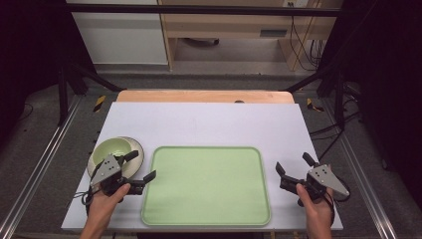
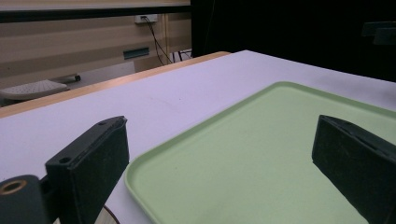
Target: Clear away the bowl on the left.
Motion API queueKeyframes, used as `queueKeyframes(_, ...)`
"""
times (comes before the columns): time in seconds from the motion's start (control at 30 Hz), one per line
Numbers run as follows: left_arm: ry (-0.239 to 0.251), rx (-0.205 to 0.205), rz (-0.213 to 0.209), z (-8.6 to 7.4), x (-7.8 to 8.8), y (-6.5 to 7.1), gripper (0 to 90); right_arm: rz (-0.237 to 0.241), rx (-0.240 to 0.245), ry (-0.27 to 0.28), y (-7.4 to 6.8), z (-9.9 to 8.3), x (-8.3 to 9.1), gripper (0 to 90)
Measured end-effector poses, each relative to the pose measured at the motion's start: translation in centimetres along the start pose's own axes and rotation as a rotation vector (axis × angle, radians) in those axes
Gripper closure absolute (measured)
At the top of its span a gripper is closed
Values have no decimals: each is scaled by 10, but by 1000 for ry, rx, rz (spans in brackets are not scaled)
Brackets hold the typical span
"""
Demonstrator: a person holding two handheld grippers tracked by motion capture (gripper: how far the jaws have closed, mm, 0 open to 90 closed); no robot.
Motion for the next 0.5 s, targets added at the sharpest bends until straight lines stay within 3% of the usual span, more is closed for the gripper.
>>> queueKeyframes(0.5, 12, 8, 38, 6, 4, -6, 39, 1, -2, -4, -1, 0, 0, 21)
Point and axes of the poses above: each handheld gripper's, and its own axes: x roughly backward along the jaws, z roughly out of its top, y roughly to its right, the point moved 4 cm from there along -x, roughly forward along the jaws, and after that the axes turned 11 degrees about z, right-handed, at the moved point
